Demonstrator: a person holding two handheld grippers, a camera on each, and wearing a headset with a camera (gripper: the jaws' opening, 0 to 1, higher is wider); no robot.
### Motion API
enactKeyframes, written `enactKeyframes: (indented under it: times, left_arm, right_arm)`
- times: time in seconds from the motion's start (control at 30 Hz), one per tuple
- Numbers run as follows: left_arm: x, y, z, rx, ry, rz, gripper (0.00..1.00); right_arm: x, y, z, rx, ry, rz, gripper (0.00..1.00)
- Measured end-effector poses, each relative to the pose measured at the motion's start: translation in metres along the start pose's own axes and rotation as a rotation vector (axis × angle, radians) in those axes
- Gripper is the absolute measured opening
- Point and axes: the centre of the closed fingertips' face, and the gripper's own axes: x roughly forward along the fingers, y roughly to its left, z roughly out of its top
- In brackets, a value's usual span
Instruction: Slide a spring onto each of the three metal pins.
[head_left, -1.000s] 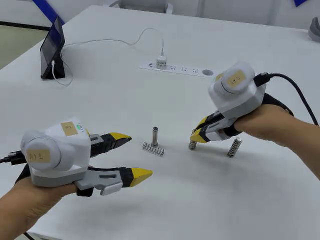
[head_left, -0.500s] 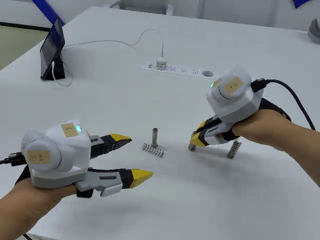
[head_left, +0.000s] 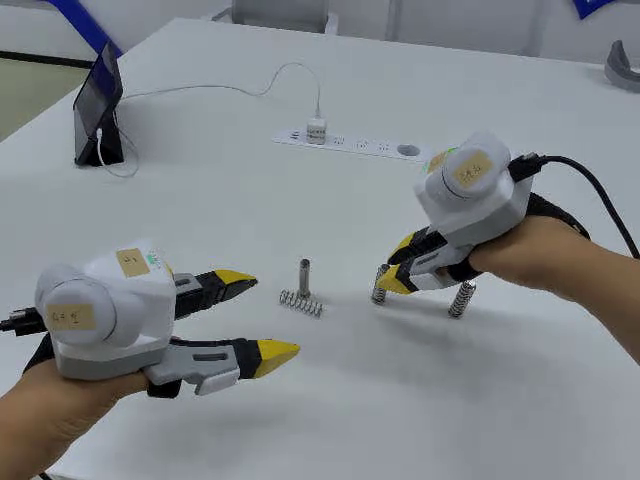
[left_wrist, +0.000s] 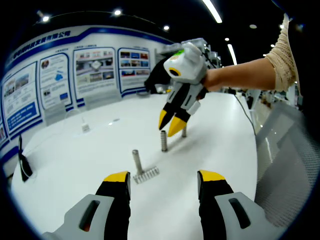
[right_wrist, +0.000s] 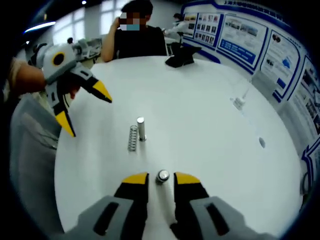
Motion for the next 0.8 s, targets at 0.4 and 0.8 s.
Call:
enactKeyframes:
  times: [0.4,0.8]
  left_arm:
    - [-0.002,0.001,0.0,0.002,0.001,0.004,0.55]
    - [-0.004,0.003,-0.002,-0.002,0.006,0.011,0.54]
  right_arm:
    - [0.008,0.019,0.029,-0.047,-0.051,0.028,0.23]
    - [0.033,0.041,0.033,-0.063,-0.037,0.075,0.22]
